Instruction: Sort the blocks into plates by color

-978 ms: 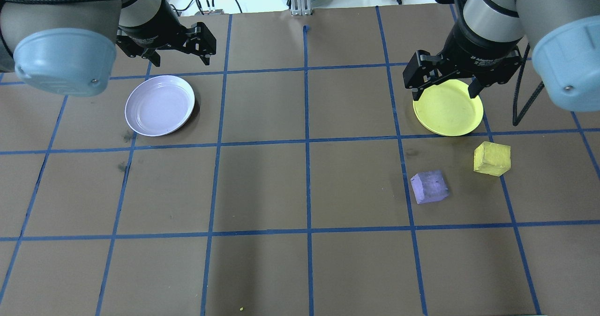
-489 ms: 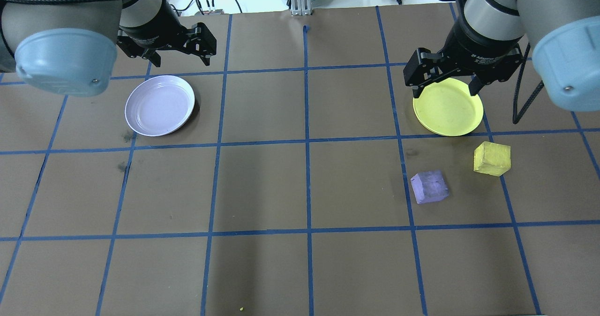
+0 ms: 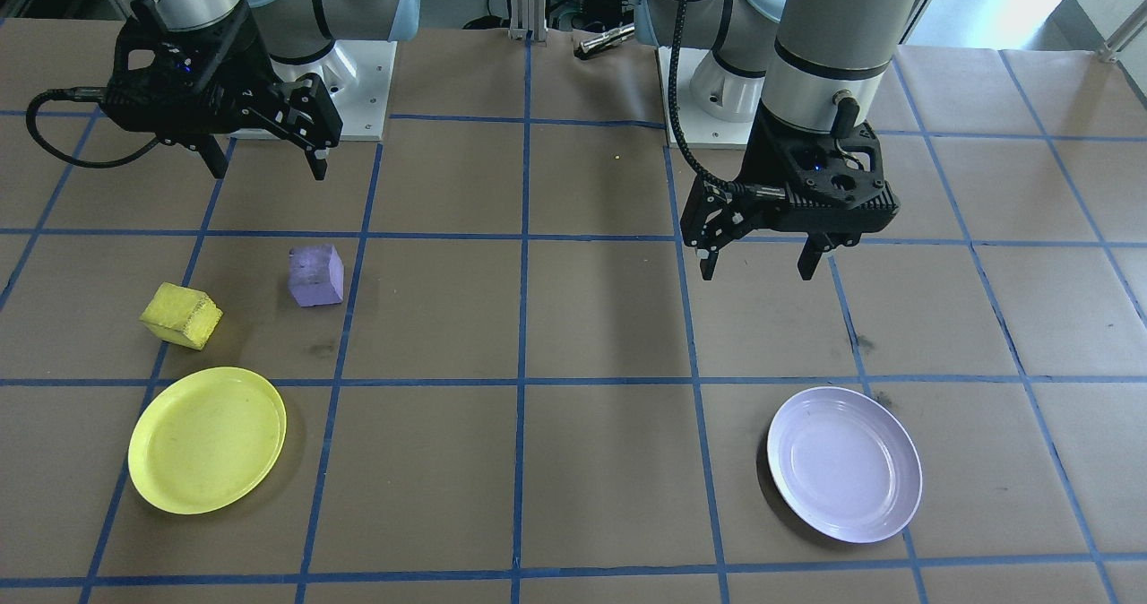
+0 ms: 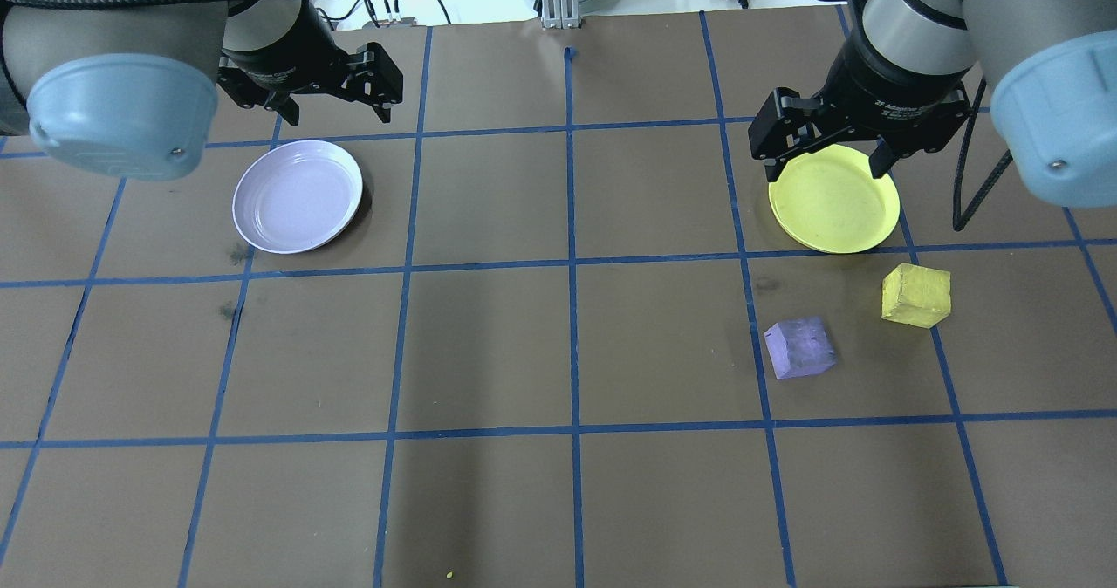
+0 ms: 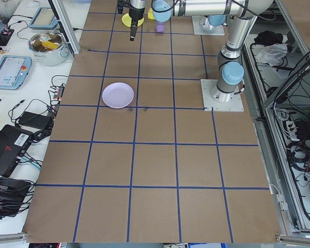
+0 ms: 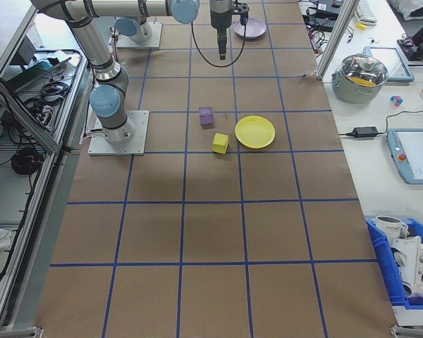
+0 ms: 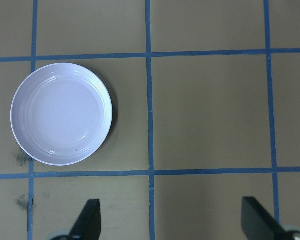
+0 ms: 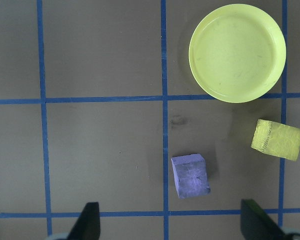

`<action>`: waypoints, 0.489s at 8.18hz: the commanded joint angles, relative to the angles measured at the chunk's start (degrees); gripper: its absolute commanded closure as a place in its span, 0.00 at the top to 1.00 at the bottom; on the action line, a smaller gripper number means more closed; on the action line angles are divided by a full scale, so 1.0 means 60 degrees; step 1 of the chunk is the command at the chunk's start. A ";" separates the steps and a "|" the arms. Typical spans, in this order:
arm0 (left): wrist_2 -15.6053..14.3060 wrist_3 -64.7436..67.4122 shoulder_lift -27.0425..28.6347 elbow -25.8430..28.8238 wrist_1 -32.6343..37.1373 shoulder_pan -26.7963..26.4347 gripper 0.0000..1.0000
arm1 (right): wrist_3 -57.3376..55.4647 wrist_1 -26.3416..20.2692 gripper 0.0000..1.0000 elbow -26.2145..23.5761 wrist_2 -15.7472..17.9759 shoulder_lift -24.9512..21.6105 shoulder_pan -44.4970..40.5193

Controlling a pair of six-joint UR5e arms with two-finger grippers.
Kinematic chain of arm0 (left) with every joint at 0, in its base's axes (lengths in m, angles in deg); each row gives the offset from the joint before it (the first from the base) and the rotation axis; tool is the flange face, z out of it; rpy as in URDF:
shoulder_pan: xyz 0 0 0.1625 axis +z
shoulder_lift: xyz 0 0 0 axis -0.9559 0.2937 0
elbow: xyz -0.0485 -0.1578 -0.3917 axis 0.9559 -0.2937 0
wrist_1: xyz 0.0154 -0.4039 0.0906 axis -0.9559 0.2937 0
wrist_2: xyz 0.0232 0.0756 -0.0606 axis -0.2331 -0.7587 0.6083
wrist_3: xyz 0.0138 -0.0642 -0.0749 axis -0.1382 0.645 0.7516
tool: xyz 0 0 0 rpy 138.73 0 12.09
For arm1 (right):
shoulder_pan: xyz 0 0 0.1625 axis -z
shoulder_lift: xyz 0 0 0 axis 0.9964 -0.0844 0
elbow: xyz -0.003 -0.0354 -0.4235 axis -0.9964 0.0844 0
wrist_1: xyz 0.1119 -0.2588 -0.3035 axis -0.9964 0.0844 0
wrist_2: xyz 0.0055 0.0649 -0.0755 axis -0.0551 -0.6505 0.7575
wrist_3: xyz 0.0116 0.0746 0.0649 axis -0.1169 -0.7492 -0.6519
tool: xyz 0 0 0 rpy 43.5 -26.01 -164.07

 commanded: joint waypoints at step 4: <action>0.0000 -0.0012 -0.0001 -0.0003 0.0000 0.0000 1.00 | -0.0070 0.0047 1.00 -0.0024 0.0022 0.0015 0.0000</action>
